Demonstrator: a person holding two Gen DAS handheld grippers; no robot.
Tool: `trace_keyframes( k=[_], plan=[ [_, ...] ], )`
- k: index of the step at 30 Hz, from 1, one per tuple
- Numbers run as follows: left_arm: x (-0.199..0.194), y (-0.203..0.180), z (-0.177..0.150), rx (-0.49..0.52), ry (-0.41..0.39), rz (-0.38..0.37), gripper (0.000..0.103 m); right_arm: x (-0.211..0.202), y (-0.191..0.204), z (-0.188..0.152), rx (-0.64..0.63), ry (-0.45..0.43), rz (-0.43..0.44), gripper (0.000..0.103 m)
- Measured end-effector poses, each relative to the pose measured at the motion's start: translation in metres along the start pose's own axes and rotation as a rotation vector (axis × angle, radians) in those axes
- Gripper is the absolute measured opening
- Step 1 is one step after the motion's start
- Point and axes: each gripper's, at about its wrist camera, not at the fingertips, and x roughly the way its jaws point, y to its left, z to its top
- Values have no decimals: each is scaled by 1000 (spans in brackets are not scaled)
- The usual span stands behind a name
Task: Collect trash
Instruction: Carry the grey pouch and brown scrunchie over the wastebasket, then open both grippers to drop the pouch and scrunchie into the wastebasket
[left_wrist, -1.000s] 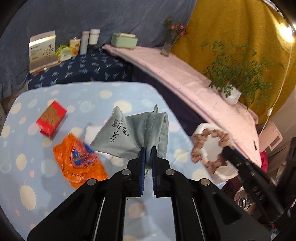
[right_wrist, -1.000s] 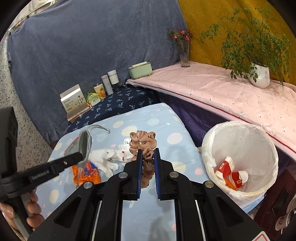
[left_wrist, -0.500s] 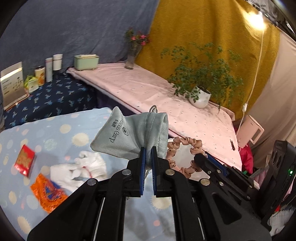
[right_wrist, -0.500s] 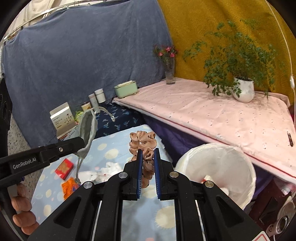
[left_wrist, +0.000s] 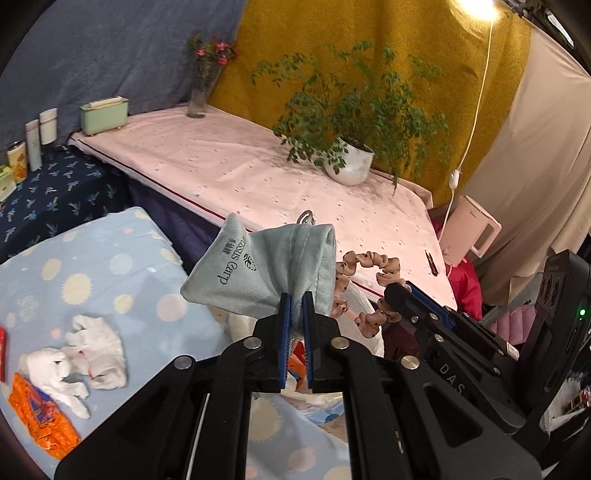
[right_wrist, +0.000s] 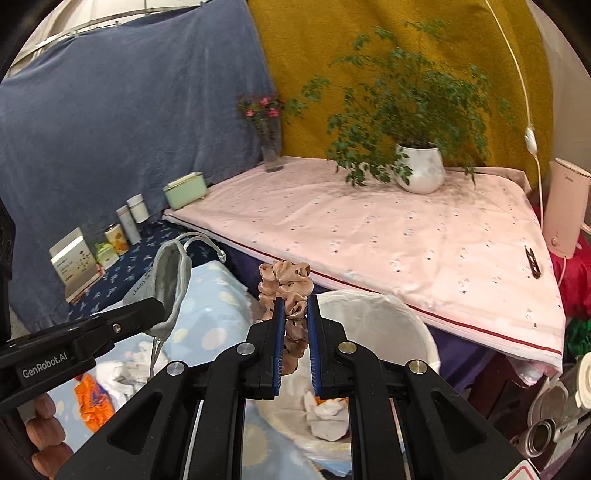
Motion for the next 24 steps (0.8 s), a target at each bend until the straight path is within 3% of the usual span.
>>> trace_keyframes(
  k=[7, 9, 11, 14, 15, 24],
  plan=[
    [32, -17, 2, 23, 61, -32, 7, 9, -21, 0, 16, 12, -59, 12],
    [37, -20, 3, 34, 68, -28, 10, 11, -26, 1, 24, 12, -72, 17],
    [39, -20, 4, 30, 68, -20, 30, 12, -28, 2, 34, 5, -86, 19],
    [37, -18, 2, 24, 48, 19, 50, 12, -30, 4, 44, 4, -85, 24],
    [36, -16, 2, 22, 44, 32, 52, 12, -29, 4, 42, 3, -85, 24],
    [24, -2, 2, 8, 13, 92, 53, 11, -15, 5, 21, 1, -51, 26]
  ],
)
